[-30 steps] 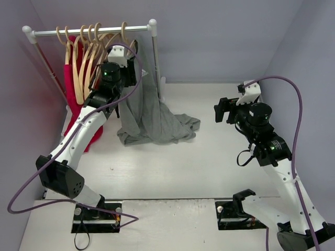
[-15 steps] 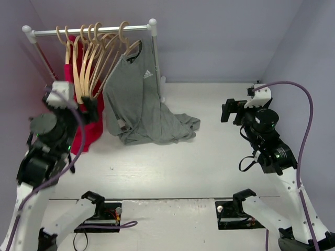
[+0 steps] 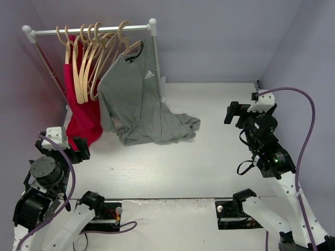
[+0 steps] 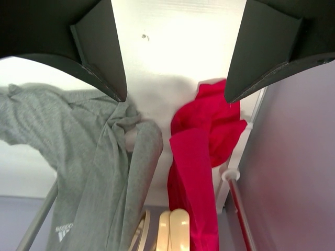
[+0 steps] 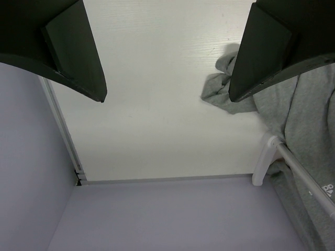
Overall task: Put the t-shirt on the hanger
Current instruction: Reset both arms
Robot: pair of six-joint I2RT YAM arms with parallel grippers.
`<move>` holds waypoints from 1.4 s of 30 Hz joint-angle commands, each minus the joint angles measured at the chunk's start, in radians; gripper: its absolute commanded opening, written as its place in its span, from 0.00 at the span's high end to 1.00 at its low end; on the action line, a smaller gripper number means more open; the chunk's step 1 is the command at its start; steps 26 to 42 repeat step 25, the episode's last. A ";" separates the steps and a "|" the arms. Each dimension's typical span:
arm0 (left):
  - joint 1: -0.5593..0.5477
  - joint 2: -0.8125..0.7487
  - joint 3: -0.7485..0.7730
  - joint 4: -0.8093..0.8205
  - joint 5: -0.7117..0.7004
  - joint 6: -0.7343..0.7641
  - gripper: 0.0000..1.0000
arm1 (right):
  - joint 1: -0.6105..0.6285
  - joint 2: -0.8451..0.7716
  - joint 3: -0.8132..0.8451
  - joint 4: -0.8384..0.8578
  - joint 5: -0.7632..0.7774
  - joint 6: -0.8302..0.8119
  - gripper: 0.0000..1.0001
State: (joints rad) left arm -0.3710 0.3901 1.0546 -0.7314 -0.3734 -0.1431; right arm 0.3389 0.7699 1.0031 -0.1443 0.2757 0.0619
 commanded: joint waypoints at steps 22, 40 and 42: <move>0.004 0.068 0.039 0.008 0.050 -0.053 0.29 | -0.006 0.121 0.043 0.127 0.000 0.066 0.00; 0.004 0.082 0.045 0.003 0.056 -0.047 0.29 | -0.008 0.110 0.038 0.127 0.000 0.066 0.00; 0.004 0.082 0.045 0.003 0.056 -0.047 0.29 | -0.008 0.110 0.038 0.127 0.000 0.066 0.00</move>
